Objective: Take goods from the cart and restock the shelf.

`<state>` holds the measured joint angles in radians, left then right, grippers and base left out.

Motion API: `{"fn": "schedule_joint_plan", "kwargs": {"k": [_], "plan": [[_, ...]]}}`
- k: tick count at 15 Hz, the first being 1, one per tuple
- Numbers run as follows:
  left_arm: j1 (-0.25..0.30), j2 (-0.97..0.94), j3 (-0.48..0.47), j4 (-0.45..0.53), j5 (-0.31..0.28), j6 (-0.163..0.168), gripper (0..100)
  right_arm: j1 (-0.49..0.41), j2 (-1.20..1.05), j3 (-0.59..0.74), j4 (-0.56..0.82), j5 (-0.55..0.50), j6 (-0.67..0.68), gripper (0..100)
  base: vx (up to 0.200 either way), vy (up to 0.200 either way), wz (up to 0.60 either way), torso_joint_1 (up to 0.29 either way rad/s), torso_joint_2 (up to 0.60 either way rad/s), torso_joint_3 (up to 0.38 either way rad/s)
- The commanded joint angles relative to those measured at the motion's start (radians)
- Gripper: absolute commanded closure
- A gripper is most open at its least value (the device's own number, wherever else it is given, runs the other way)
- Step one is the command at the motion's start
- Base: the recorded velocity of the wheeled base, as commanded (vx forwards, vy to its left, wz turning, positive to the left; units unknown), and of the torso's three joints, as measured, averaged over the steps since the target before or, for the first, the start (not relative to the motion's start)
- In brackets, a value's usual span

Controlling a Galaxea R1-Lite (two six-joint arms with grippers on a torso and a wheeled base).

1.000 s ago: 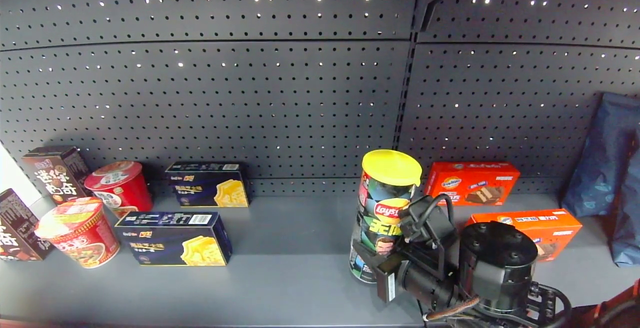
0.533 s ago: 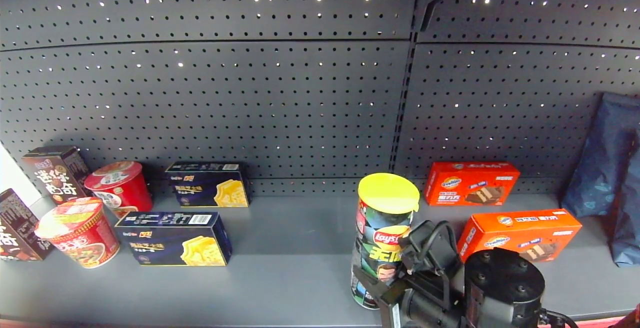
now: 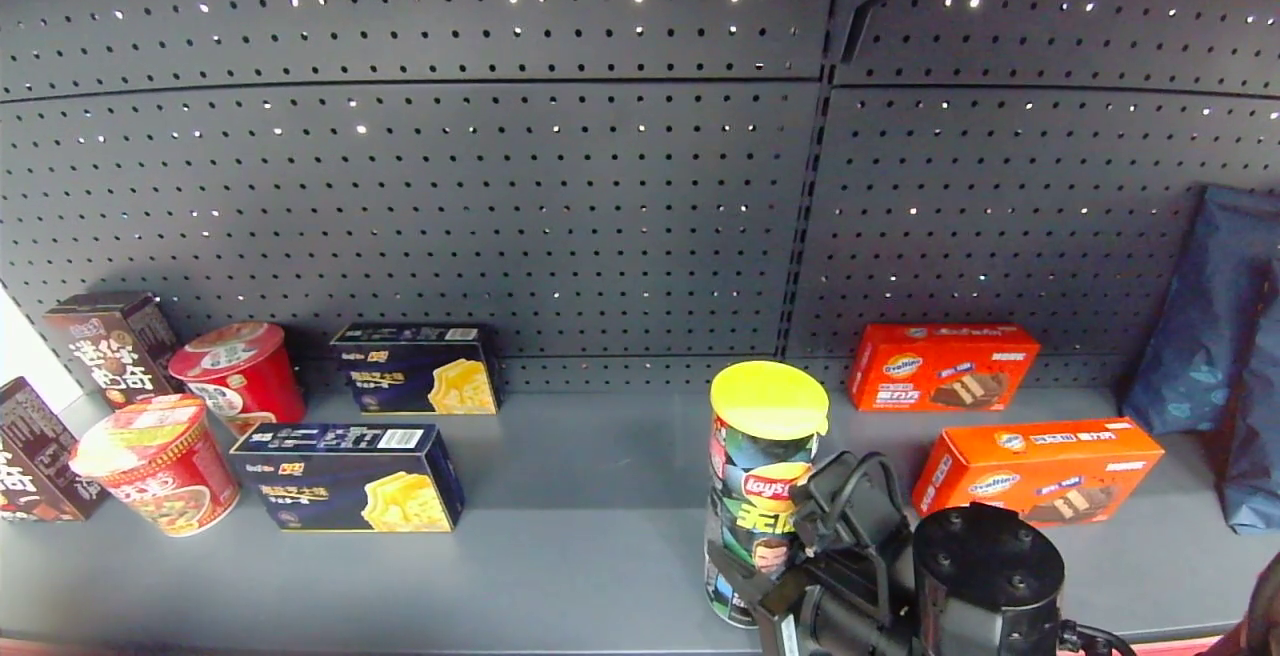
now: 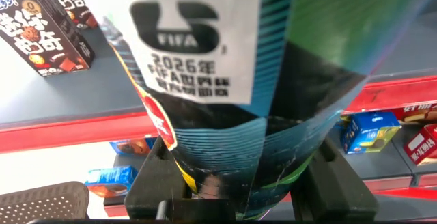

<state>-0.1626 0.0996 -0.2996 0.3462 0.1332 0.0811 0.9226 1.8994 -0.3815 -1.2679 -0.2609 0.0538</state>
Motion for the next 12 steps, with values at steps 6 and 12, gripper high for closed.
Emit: {"fn": "schedule_joint_plan", "kwargs": {"k": [6,12], "plan": [[0.0,-0.001,0.008,-0.001,0.0,-0.001,100,-0.002,0.058,-0.051,-0.019,0.0,0.0,100,0.0,0.0,0.0,0.0,0.0,0.0],[0.0,-0.001,0.011,-0.001,-0.003,-0.003,100,0.01,0.029,-0.013,-0.038,-0.032,0.001,0,0.0,0.0,0.0,0.0,0.0,0.0]]}}
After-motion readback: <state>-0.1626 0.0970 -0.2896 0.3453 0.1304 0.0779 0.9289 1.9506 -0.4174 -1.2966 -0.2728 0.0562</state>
